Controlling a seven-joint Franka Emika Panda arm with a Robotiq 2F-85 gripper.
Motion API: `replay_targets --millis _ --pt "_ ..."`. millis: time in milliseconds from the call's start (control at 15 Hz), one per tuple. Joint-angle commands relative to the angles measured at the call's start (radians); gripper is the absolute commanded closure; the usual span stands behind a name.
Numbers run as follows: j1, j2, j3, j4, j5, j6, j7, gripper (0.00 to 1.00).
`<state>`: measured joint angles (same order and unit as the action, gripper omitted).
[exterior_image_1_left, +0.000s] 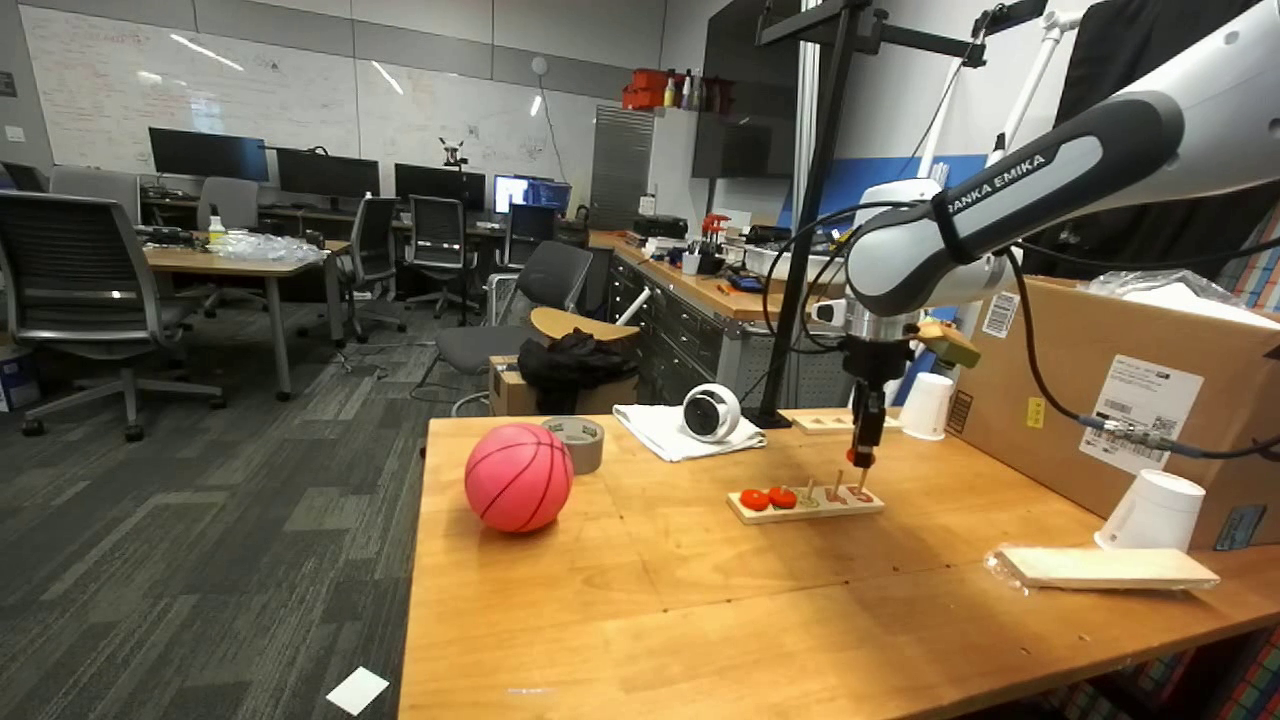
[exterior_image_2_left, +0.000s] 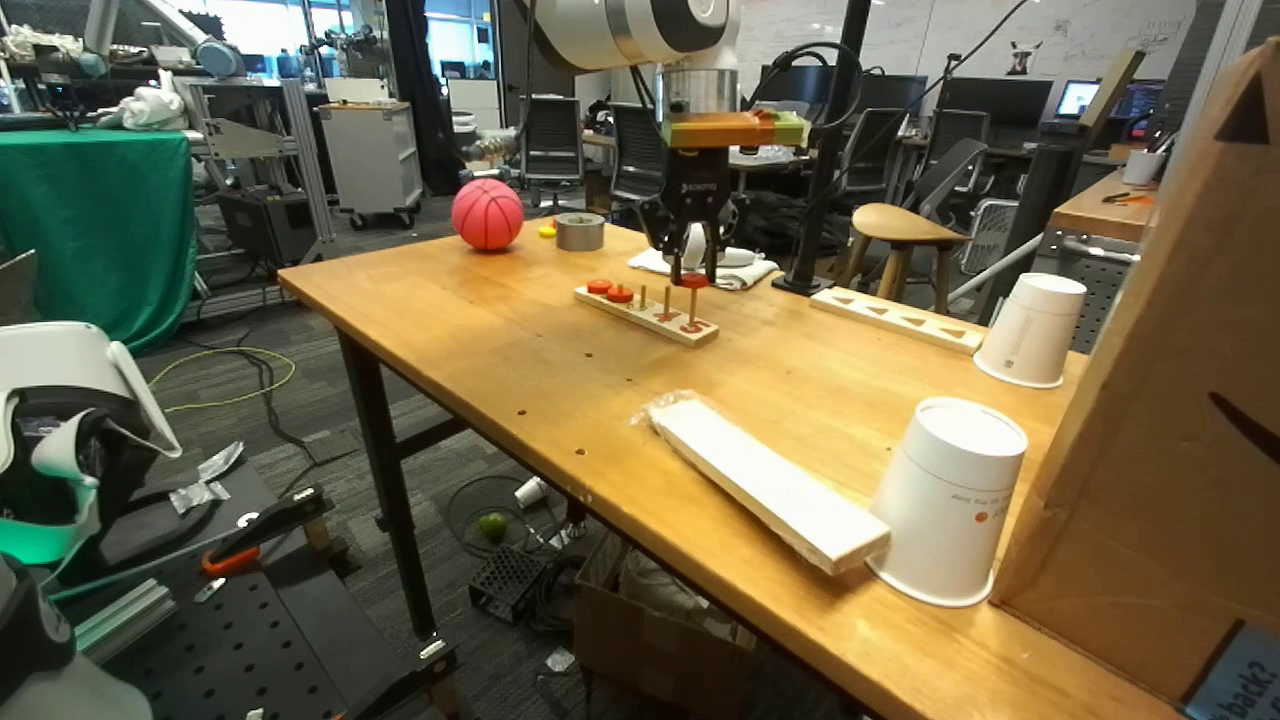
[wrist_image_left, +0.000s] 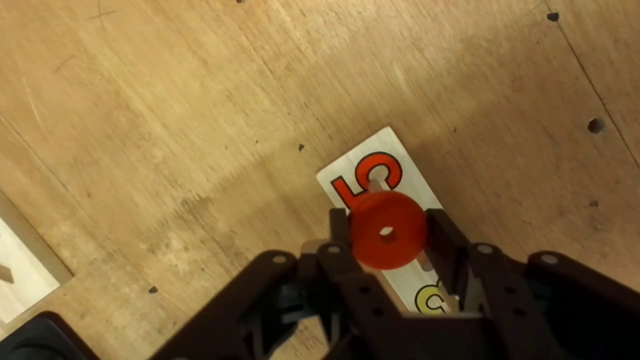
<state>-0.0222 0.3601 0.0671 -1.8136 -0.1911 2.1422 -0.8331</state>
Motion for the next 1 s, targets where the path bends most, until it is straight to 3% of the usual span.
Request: replay_targets --millis 0,933 --pt "-0.003 0.014 0.008 0.016 0.012 -0.014 -0.018 0.83" --pt "-0.007 -0.004 -0.012 0.004 -0.007 -0.027 -0.006 0.83"
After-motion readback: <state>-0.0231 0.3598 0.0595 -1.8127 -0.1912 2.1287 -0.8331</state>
